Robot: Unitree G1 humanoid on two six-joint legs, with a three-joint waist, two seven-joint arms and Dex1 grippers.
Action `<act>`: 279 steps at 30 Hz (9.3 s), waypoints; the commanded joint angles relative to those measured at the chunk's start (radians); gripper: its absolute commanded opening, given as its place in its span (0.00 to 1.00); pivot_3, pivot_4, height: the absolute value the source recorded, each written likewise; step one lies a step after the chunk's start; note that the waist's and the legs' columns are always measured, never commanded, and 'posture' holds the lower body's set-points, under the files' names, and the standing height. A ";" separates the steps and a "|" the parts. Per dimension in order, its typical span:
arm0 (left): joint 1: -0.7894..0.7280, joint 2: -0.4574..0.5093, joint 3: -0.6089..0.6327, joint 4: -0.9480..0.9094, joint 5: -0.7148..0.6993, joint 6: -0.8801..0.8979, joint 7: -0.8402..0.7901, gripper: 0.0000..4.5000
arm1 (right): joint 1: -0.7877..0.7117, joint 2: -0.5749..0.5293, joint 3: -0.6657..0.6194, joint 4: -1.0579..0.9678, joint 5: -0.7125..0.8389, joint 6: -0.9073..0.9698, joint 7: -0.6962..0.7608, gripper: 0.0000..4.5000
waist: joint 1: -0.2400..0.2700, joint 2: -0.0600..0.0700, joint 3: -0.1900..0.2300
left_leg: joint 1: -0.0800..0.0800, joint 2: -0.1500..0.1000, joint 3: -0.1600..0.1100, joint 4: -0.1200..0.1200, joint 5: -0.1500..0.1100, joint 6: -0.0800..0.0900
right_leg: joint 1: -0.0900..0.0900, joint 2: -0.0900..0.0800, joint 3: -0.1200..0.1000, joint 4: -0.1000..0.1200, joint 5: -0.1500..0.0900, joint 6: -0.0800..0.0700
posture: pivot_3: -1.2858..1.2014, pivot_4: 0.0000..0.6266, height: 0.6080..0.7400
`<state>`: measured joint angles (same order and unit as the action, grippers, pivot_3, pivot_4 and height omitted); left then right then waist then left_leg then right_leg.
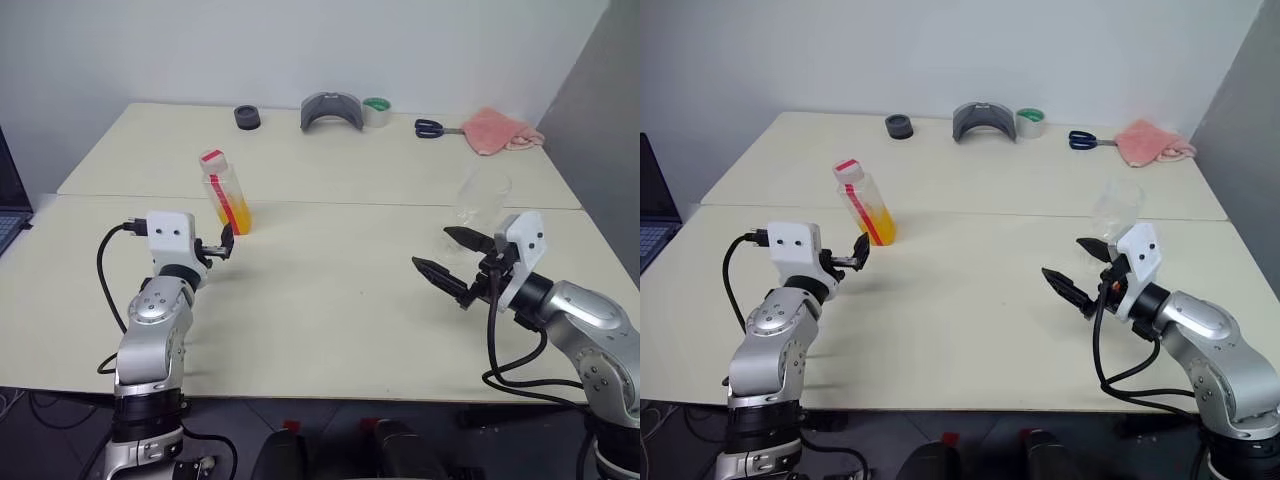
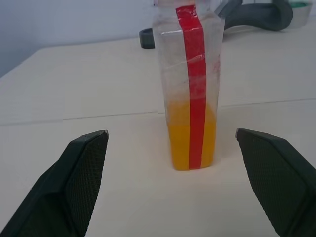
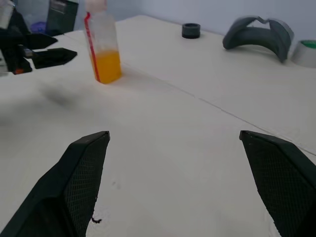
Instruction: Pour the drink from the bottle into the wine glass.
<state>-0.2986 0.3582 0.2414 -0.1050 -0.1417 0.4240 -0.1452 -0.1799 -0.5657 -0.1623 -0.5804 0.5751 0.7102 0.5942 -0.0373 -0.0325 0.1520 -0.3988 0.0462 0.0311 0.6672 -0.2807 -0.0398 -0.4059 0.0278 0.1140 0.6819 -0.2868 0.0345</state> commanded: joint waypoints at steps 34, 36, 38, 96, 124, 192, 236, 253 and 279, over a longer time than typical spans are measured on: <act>-0.503 -0.001 -0.077 0.774 0.070 -0.494 -0.051 0.99 | -0.117 0.005 0.024 -0.021 0.045 -0.018 -0.055 1.00 | 0.007 0.000 0.000 | -0.006 -0.001 -0.006 0.008 0.000 0.001 | 0.000 -0.002 -0.009 0.001 0.000 0.000 | 0.52 0.24 1.00; -0.531 -0.002 -0.077 0.825 0.071 -0.522 -0.050 0.99 | -0.116 0.006 0.026 -0.022 0.043 -0.019 -0.061 1.00 | 0.007 0.000 0.000 | -0.007 -0.001 -0.006 0.009 0.000 0.001 | 0.000 -0.002 -0.011 0.001 0.000 0.000 | 0.52 0.24 1.00; -0.553 -0.001 -0.077 0.869 0.073 -0.549 -0.052 0.99 | -0.113 0.005 0.026 -0.023 0.042 -0.018 -0.067 1.00 | 0.008 0.000 0.000 | -0.009 -0.001 -0.006 0.010 0.000 0.001 | 0.000 -0.002 -0.013 0.001 0.000 0.000 | 0.52 0.24 1.00; -0.582 -0.097 -0.336 0.324 -0.214 -0.067 -0.840 0.41 | -0.510 0.013 0.061 0.199 0.052 0.118 -0.079 1.00 | 0.006 0.002 0.001 | -0.016 -0.002 -0.016 0.012 0.000 0.000 | -0.005 -0.005 -0.018 0.005 0.000 -0.001 | 0.52 0.24 1.00; -0.602 -0.092 -0.351 0.428 -0.178 -0.149 -0.914 0.41 | -0.554 0.060 0.041 0.119 0.209 0.240 -0.159 1.00 | 0.006 0.004 0.002 | -0.017 -0.003 -0.018 0.013 0.000 0.001 | -0.005 -0.005 -0.019 0.007 -0.001 -0.002 | 0.52 0.24 1.00; -0.528 -0.042 -0.325 0.176 -0.252 0.018 -0.881 0.41 | -0.557 0.113 0.041 0.066 0.239 0.304 -0.232 1.00 | 0.006 0.004 0.002 | -0.017 -0.003 -0.020 0.013 0.000 0.001 | -0.005 -0.005 -0.020 0.007 -0.001 -0.002 | 0.52 0.24 1.00; -0.435 0.019 -0.323 -0.111 -0.416 0.221 -0.881 0.41 | -0.593 -0.042 0.195 0.184 0.185 0.081 0.234 0.40 | 0.002 0.006 0.004 | -0.017 -0.003 -0.020 0.013 0.000 0.001 | -0.005 -0.005 -0.020 0.006 -0.001 -0.002 | 0.52 0.24 1.00; -0.427 0.088 -0.272 -0.221 -0.501 0.320 -0.824 0.41 | -0.732 -0.080 0.249 0.404 0.115 -0.003 0.506 0.61 | 0.006 0.009 0.005 | -0.017 -0.003 -0.022 0.013 0.000 0.001 | -0.004 -0.006 -0.022 0.007 -0.001 -0.003 | 0.52 0.24 1.00; -0.541 0.006 -0.360 0.132 -0.355 0.075 -0.894 0.41 | -0.585 0.113 0.080 -0.069 0.253 0.350 -0.349 1.00 | 0.005 0.010 0.006 | -0.018 -0.003 -0.021 0.013 0.001 0.001 | -0.005 -0.005 -0.021 0.007 -0.002 -0.003 | 0.52 0.24 1.00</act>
<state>-0.8094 0.3671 -0.1232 0.0502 -0.4892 0.5222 -1.0238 -0.7573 -0.4546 -0.0793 -0.6229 0.8455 1.0678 0.2793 -0.0322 -0.0228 0.1580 -0.4165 0.0429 0.0100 0.6806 -0.2800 -0.0386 -0.4112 0.0225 0.0932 0.6893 -0.2886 0.0311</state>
